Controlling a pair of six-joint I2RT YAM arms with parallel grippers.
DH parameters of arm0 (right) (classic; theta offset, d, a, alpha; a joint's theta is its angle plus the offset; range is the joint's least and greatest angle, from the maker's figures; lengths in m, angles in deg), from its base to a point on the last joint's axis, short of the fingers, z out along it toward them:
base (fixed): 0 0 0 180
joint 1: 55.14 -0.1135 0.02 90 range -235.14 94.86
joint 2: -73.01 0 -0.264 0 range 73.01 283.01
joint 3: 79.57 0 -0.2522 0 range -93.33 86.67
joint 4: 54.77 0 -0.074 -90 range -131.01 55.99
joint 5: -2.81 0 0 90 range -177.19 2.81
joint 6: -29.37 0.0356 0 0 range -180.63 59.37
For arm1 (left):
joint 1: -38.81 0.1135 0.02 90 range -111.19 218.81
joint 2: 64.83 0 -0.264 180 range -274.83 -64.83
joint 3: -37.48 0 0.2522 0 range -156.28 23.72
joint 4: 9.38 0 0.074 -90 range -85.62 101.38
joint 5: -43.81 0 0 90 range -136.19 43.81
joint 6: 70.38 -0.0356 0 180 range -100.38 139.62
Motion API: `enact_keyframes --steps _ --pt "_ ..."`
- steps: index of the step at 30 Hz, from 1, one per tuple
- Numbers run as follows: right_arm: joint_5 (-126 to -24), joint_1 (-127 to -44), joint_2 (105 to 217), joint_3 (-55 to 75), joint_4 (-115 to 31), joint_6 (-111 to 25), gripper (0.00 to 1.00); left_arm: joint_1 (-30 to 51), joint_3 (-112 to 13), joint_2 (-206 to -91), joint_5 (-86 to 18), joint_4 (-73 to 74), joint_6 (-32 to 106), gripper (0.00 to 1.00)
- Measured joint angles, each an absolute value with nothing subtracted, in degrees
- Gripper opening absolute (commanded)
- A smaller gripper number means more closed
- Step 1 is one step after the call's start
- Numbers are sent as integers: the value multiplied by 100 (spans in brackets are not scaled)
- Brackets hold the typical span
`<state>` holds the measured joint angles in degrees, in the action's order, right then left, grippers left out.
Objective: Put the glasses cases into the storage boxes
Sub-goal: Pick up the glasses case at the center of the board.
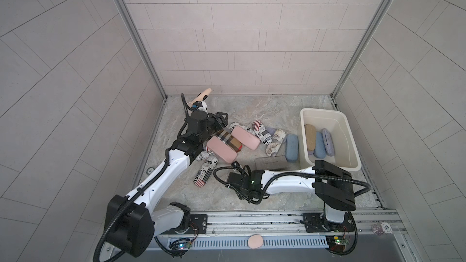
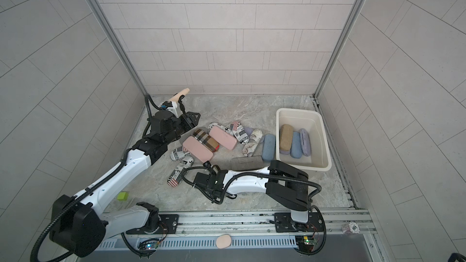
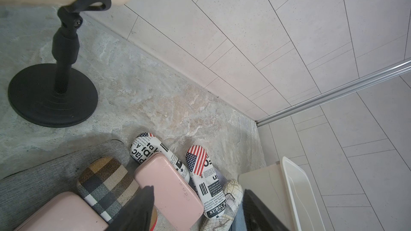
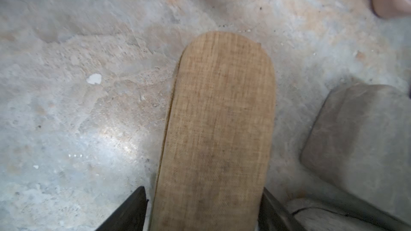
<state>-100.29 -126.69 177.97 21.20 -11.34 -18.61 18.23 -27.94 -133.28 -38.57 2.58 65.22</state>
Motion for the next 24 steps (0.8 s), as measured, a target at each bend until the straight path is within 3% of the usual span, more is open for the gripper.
enact_keyframes --steps 7,24 --pt "-9985 -12529 17828 1945 -1099 -1973 80 1823 -2794 -13328 -3826 249 6522 70" --pt "-10164 -12450 18121 1884 -1259 -2012 62 1823 -2794 -13328 -3737 247 6522 70"
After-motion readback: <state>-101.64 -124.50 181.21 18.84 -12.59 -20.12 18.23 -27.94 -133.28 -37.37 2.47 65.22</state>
